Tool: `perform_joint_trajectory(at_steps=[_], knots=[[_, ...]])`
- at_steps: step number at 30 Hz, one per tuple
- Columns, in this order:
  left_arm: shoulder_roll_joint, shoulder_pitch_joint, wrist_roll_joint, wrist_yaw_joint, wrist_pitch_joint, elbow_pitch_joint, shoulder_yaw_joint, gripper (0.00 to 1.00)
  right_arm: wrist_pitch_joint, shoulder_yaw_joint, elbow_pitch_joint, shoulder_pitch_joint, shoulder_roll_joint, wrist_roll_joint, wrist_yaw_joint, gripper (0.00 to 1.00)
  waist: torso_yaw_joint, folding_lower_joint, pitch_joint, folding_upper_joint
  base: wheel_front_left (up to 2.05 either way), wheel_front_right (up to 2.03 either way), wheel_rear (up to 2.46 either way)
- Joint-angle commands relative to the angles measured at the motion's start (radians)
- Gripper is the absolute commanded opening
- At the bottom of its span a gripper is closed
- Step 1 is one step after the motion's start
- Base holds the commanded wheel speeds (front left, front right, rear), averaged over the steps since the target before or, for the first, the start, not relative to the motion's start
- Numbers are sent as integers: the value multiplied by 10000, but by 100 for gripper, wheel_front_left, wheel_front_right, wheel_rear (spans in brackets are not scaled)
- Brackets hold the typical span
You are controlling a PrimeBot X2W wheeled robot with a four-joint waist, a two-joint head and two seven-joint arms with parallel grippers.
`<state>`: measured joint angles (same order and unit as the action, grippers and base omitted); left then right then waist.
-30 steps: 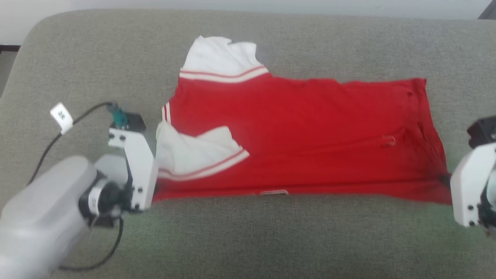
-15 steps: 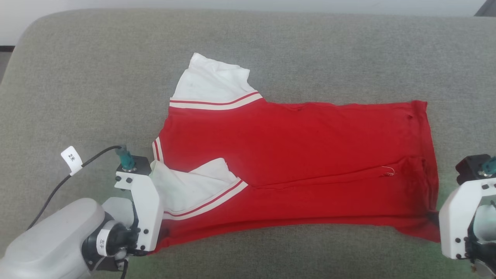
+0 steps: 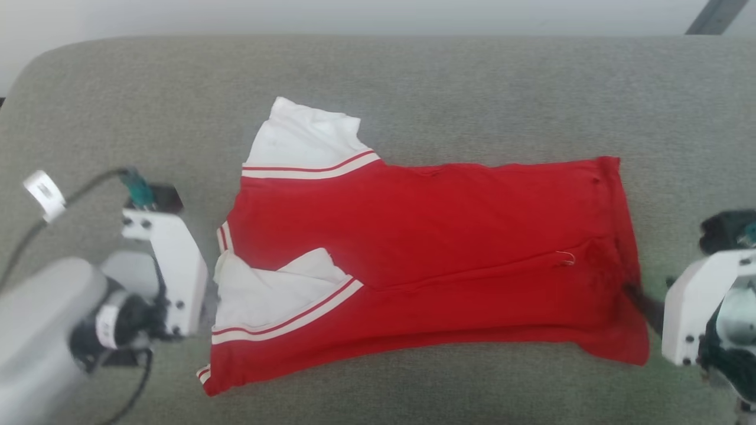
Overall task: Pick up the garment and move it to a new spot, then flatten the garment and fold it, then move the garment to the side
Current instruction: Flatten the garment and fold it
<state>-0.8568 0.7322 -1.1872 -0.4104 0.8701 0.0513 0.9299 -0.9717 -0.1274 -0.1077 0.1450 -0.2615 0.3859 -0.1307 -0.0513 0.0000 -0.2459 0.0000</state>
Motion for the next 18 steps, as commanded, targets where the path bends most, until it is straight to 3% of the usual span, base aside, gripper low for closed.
perform_joint_trajectory(at_steps=[1,7,18], knots=[[-55,165,70,-17,12,-56,-45,100,165,-44,-113,148,74,-5,0,100,67,0,28,0,0,0,0],[85,1315,600,385,-470,371,-457,100,2144,-57,-379,1055,689,-346,-2,100,624,0,-42,0,0,0,0],[899,3362,1447,2080,-1915,3183,-818,100,6432,1221,65,2213,996,-1278,-2,100,2080,0,-831,0,0,0,0]])
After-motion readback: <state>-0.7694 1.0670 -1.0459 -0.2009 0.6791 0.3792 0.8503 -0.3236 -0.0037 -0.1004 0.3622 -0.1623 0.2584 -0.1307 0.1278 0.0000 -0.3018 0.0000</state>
